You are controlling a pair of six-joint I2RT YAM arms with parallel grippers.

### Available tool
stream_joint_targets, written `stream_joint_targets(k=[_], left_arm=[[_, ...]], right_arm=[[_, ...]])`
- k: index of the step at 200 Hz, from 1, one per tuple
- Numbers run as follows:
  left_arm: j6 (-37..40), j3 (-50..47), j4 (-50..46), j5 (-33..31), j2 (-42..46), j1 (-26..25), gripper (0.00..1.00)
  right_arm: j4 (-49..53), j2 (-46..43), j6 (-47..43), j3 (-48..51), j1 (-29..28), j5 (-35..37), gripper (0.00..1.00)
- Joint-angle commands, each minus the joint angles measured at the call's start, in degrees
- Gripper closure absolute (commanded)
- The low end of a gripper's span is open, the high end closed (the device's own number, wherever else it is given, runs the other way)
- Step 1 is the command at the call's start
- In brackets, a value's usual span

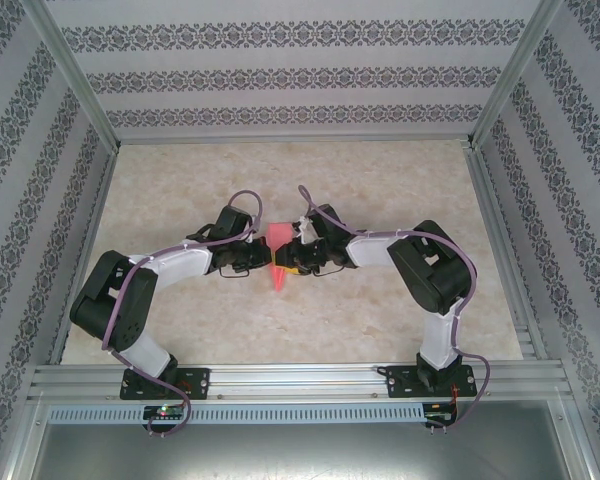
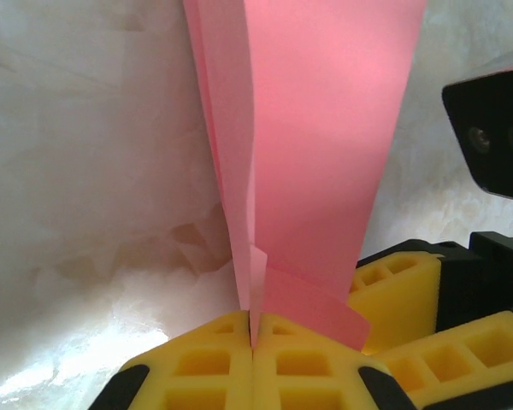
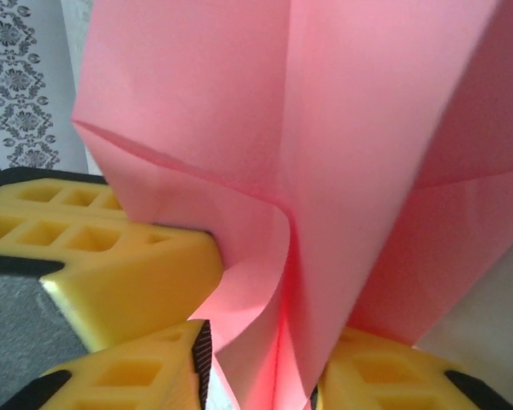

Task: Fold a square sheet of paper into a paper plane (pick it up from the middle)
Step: Move a paper plane to the center of the table.

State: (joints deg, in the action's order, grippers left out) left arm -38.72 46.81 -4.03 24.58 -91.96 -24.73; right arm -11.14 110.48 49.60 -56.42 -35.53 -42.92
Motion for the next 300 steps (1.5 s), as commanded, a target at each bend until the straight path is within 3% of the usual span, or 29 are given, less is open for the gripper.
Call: stream_joint_targets(k=[1, 33, 83, 146, 188, 218, 272, 300], left_arm=[[-2.5, -1.1, 4.8, 1.9, 1.6, 1.0, 0.95], [-2.4, -2.1, 5.0, 2.2, 1.9, 1.7, 0.95], [-3.5, -4.8, 8.0, 4.0, 2.2, 3.7, 0.82], [-3.9, -2.3, 11.8, 10.0, -3.7, 3.0, 0.77], [0.2, -0.4, 4.6, 6.4, -1.4, 3.0, 0.66], [3.7, 1.4, -1.7, 4.9, -0.6, 3.1, 0.61], [5.6, 2.4, -4.5, 4.8, 0.6, 3.3, 0.57], [11.3, 5.4, -11.7, -0.6, 4.4, 3.2, 0.52]], right_arm=[[0.5, 1.2, -1.0, -2.1, -0.9, -0.1, 0.71], [7.4, 0.1, -5.6, -3.7, -1.3, 4.1, 0.86], [18.9, -4.1, -11.5, -5.2, -1.7, 13.3, 1.00], [34.0, -8.5, -16.1, -6.9, -2.9, 24.9, 1.00], [44.3, -5.8, -19.2, -11.8, -4.6, 35.4, 1.00], [46.4, -3.0, -19.3, -14.9, -5.9, 37.1, 0.92], [46.9, -1.6, -19.3, -17.3, -6.9, 36.3, 0.73], [47.2, -5.9, -20.1, -16.4, -6.2, 36.0, 0.66]])
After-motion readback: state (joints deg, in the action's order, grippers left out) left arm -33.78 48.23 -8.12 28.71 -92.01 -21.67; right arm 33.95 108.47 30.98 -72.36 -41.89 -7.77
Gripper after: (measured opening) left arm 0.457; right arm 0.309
